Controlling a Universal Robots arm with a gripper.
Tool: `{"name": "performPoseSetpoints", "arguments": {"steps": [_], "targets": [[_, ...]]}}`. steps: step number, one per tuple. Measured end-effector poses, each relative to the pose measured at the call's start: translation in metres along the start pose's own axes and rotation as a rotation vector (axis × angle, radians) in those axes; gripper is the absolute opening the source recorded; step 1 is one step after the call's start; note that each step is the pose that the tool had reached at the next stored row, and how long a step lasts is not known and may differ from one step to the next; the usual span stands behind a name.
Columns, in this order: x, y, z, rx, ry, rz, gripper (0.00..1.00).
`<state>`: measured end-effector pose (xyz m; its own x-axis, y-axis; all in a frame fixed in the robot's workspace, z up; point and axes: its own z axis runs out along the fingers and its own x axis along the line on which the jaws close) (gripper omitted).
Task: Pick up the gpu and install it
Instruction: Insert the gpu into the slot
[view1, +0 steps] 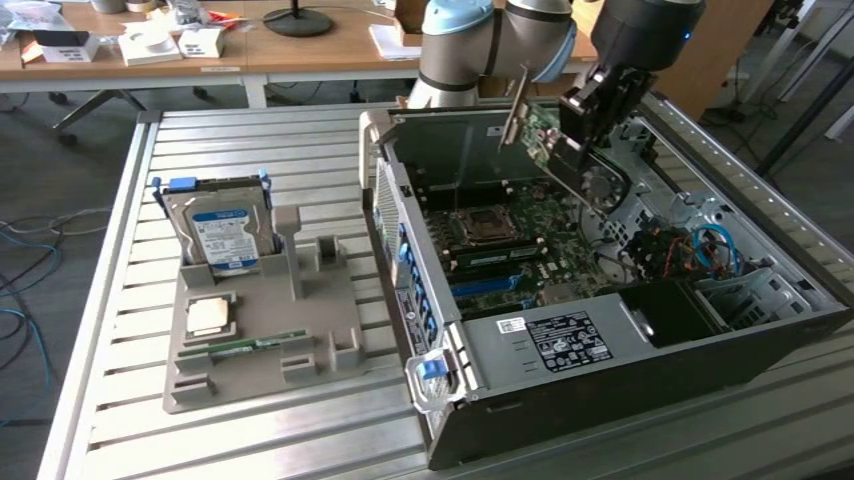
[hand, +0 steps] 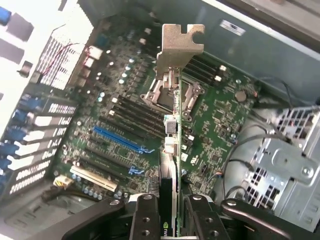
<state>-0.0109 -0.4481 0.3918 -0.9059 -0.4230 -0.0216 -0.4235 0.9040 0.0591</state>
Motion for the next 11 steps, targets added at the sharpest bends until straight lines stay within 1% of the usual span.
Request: {"name": "performPoseSetpoints", "arguments": {"steps": [11], "targets": [[0.0, -0.0001, 0.0008, -0.0044, 0.0119, -0.2, 0.26]]}}
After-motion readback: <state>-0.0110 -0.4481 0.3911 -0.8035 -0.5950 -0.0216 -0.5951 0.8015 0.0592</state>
